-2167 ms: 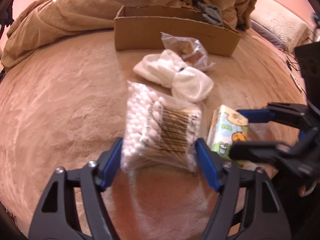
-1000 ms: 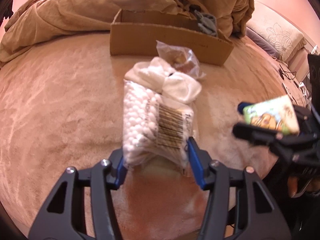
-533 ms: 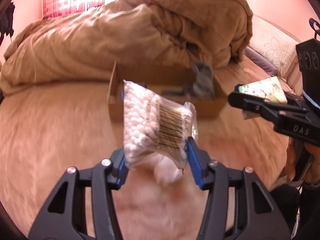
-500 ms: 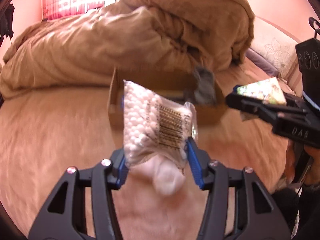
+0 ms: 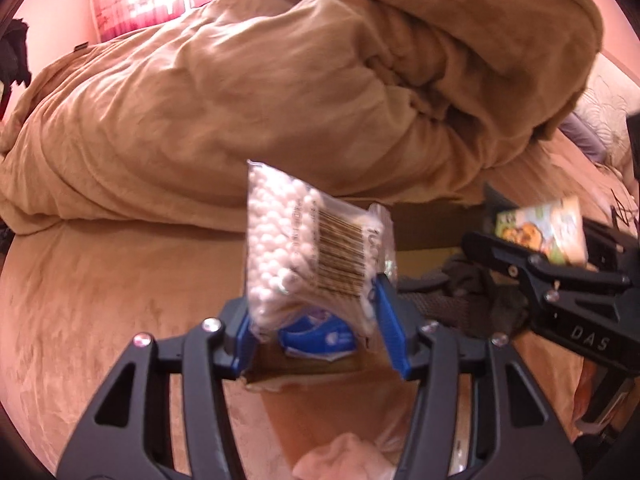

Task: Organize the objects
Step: 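Carry both packs into the cardboard box and release them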

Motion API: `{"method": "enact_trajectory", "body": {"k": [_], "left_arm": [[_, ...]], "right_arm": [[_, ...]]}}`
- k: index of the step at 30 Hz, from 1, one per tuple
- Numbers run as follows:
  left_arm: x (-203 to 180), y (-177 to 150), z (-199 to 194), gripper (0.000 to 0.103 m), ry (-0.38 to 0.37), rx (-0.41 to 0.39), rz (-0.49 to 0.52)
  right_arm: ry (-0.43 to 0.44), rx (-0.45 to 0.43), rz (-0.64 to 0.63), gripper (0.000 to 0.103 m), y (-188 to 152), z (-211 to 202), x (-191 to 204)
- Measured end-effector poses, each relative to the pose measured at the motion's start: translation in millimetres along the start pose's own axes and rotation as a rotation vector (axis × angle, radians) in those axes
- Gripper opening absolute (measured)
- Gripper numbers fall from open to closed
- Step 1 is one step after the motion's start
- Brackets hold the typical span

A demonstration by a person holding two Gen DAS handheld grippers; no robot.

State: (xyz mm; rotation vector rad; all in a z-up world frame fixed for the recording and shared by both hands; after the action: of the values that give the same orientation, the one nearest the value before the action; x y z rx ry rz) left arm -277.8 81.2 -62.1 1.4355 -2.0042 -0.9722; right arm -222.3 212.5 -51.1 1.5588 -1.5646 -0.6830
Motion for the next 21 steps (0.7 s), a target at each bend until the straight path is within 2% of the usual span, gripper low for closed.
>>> {"method": "enact_trajectory", "body": {"k": [3, 7, 15, 21], "left_arm": [[1, -2, 4, 0.059, 0.008, -0.004, 0.01], [-3, -12, 16, 0.069, 0.015, 0.041, 0.02], [-4, -10, 4, 0.07, 0.041, 0.018, 0.019], [-3, 4, -39, 0.074, 0.087, -0.035, 0.044]], "right_arm": [[-0.009, 0.014, 0.02, 0.059, -9, 7, -7], [-0.019, 0.021, 0.014, 0.067, -17, 13, -7], [-0.031, -0.016, 0.0, 0.068, -6, -1, -1], [-0.043, -0.047, -0.019, 0.068, 7, -35, 7]]}}
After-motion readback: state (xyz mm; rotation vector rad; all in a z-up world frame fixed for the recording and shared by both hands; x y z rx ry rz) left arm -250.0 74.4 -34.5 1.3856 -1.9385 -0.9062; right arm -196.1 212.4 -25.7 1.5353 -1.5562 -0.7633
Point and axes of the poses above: each gripper's, at about its wrist camera, not at the fingertips, and z roughly the way its jaws point, x to its left, y to its top, the point moved 7 cm from there along z, roughly the way its jaws point, and after that the axes turned 13 degrees about -x, right-handed, at the moved point
